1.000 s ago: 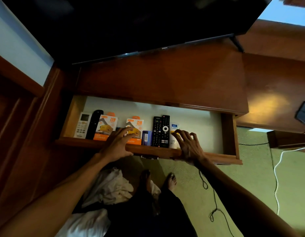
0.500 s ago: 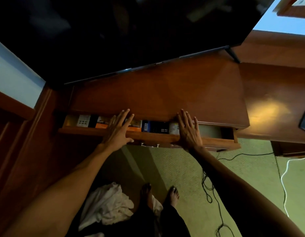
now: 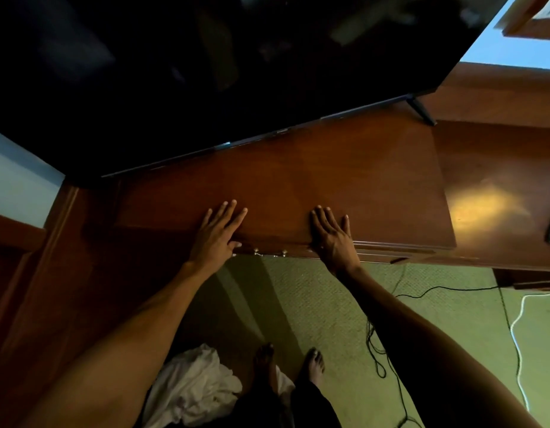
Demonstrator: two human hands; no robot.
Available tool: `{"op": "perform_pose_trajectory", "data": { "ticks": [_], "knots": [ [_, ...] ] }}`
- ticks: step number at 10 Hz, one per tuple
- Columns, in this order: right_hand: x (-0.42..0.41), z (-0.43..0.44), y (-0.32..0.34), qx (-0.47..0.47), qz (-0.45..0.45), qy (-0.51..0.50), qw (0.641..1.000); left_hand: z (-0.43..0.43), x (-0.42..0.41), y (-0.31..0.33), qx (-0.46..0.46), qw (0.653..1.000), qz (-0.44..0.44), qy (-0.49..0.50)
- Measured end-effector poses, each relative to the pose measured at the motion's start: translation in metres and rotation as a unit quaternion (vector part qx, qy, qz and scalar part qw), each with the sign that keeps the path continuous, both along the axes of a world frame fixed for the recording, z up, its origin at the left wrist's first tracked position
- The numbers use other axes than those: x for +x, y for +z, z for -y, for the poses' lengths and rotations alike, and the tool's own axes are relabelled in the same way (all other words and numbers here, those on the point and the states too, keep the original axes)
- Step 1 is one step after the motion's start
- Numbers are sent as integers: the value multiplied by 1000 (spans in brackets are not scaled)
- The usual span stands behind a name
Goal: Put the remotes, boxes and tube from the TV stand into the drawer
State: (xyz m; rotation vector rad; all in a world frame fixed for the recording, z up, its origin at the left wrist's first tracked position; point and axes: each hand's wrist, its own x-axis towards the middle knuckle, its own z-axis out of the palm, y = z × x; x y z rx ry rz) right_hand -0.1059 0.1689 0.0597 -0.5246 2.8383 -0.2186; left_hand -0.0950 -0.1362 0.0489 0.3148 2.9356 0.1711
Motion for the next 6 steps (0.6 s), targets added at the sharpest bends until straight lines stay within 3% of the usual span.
{"op": "perform_pose_trajectory", "data": {
  "ticks": [3, 4, 5, 6],
  "knots": [
    [0, 4, 5, -34, -25, -30, 999, -11, -5, 8, -29, 999, 13, 24],
    [-1, 4, 15, -34, 22, -33, 999, -21, -5, 27, 10, 997, 56, 53],
    [-8, 5, 45, -43, 105, -23, 993, -21, -10, 68, 124, 977, 150, 90],
    [24, -2, 67, -148, 137, -50, 978, -12, 14, 94, 234, 949, 169, 130]
  ]
}}
